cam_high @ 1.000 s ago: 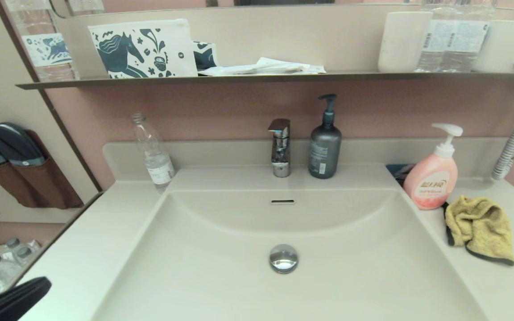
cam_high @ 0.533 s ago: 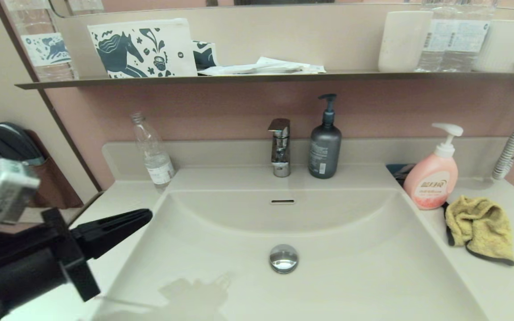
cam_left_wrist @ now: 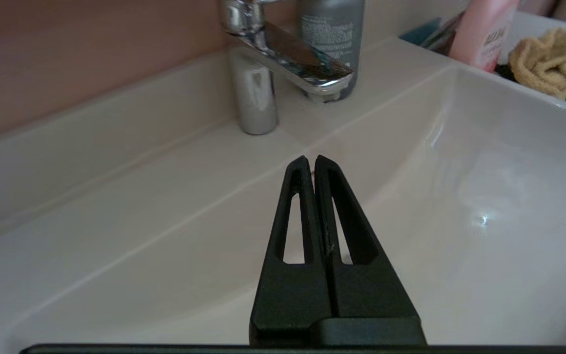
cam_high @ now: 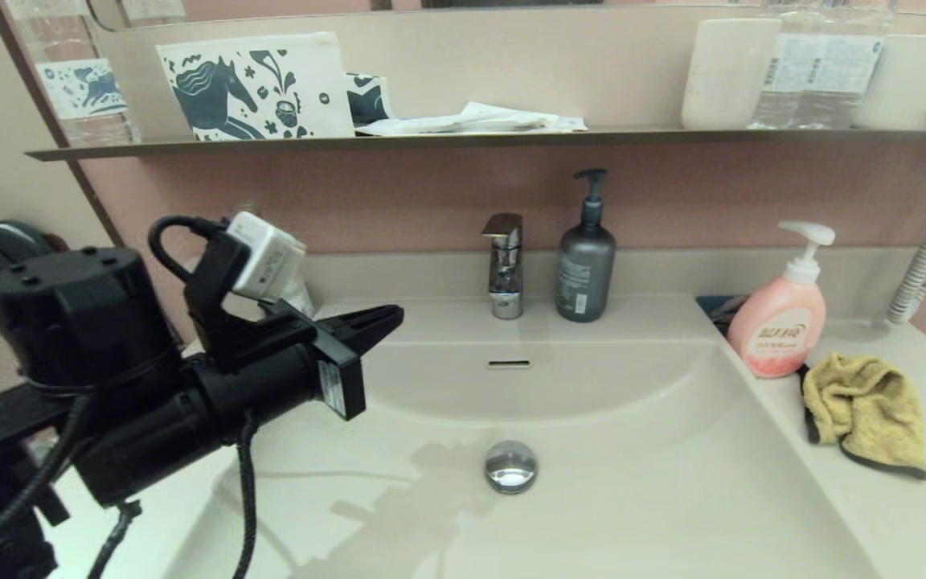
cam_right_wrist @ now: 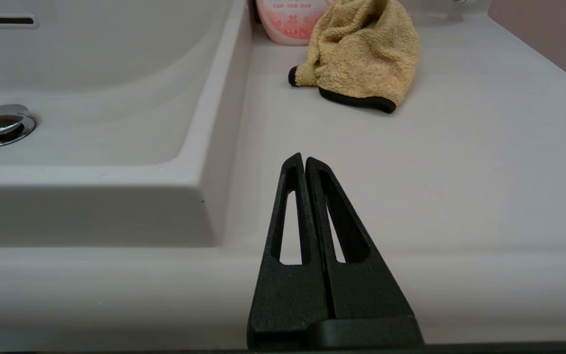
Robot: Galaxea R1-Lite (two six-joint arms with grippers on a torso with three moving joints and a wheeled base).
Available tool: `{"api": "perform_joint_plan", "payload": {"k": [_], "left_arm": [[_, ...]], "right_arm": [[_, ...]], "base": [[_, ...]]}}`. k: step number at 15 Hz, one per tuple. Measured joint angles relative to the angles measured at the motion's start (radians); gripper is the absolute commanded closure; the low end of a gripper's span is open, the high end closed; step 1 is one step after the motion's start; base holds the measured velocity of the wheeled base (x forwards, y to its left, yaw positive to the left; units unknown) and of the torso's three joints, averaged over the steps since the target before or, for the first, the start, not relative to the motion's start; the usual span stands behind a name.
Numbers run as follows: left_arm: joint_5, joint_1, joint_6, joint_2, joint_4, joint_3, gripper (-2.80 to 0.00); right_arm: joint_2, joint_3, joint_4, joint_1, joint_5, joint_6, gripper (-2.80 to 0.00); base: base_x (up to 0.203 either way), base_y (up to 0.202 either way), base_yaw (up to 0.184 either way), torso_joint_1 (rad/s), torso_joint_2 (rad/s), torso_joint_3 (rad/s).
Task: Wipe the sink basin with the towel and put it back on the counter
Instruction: Turn on the faucet
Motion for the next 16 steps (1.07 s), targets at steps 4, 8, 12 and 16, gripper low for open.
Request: {"api": "perform_joint_plan", "payload": {"k": [4, 8, 12, 16], "left_arm": [[0.052, -0.065, 0.003, 0.114, -0.001, -0.119, 0.0], [0.077, -0.094, 0.005, 0.221, 0.0, -0.281, 0.0], [0.102, -0.104, 0.01, 0.34, -0.002, -0.417, 0.0], [0.125, -0.095, 0.028, 0.429, -0.003, -0.506, 0.0]], "right_arm": [[0.0, 0.0, 0.0, 0.0, 0.0, 0.0, 0.0], [0.0, 0.0, 0.0, 0.0, 0.0, 0.0, 0.0], [0.0, 0.0, 0.0, 0.0, 0.0, 0.0, 0.0], [0.0, 0.0, 0.0, 0.0, 0.0, 0.0, 0.0]], "base": [[0.0, 0.0, 0.0, 0.0, 0.0, 0.0], [0.0, 0.0, 0.0, 0.0, 0.0, 0.0], [0.0, 0.0, 0.0, 0.0, 0.0, 0.0], [0.0, 0.0, 0.0, 0.0, 0.0, 0.0]]}}
